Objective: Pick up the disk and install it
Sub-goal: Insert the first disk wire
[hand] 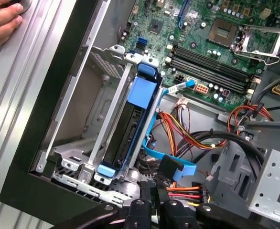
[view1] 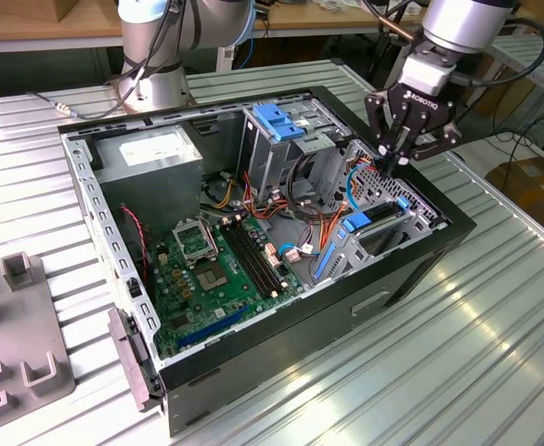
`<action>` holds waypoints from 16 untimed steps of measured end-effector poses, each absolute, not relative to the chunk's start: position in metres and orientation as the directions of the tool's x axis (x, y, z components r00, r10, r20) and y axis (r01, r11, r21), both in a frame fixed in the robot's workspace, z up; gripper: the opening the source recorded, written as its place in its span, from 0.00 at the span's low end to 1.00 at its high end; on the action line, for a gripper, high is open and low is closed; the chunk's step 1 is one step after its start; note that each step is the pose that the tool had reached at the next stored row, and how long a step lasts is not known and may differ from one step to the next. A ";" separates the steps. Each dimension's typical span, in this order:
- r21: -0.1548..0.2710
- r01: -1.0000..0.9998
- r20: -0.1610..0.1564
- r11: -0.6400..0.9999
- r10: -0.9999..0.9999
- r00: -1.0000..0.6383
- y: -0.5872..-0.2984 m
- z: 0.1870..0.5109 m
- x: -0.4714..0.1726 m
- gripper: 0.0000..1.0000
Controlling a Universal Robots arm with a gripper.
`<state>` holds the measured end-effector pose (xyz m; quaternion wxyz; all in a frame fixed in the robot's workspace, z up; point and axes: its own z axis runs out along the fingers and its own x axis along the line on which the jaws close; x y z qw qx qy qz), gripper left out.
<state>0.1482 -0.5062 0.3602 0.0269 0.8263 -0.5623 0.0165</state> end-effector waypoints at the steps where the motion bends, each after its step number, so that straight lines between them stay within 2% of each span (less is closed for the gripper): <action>1: 0.026 -0.932 0.058 -0.363 -0.930 0.363 -0.506 0.360 0.147 0.17; 16: 0.028 -0.951 0.064 -0.308 -0.949 0.309 -0.513 0.356 0.147 0.17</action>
